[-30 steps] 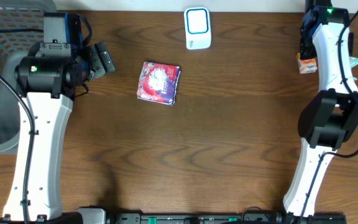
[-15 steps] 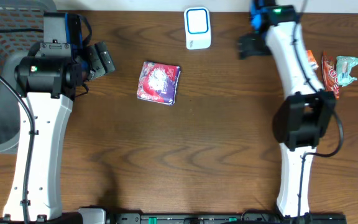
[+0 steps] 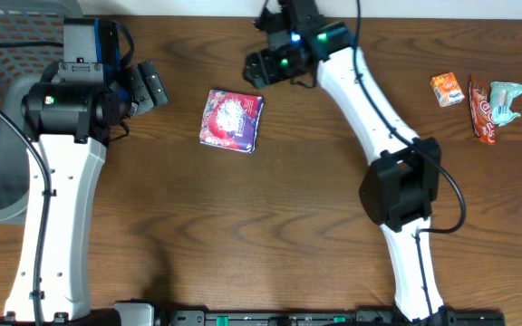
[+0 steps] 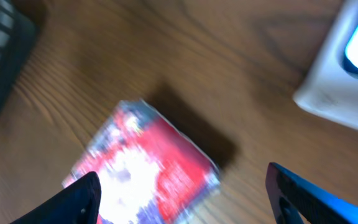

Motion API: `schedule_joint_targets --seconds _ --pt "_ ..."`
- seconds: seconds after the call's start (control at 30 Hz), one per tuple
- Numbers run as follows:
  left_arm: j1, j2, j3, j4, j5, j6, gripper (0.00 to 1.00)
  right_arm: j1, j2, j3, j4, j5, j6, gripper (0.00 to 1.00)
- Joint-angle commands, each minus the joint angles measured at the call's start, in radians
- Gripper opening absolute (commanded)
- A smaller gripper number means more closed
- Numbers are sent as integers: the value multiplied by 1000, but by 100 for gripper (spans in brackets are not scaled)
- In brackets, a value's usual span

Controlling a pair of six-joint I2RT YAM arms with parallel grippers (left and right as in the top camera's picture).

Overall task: Scan the item barcode
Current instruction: 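Swing the right gripper left over the floral pink packet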

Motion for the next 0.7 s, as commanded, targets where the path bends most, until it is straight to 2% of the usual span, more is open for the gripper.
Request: schedule_joint_targets --seconds 0.0,0.13,0.2,0.27,0.37,0.57,0.67 --pt "1 6 -9 -3 -13 -13 98 27 85 5 89 -29 93 83" --pt "1 6 -9 -3 -13 -13 98 49 154 5 137 -34 123 82" --pt "1 6 -9 -3 -13 -13 98 57 185 5 127 -53 122 80" --pt "1 6 -9 -3 -13 -13 98 60 196 5 84 -66 122 83" --pt "1 6 -9 -3 -13 -13 98 62 175 6 -60 -97 109 87" --pt "1 6 -9 -3 -13 -13 98 69 63 6 -392 -163 69 86" --pt "1 6 -9 -3 -13 -13 98 81 -12 6 -533 -151 69 98"
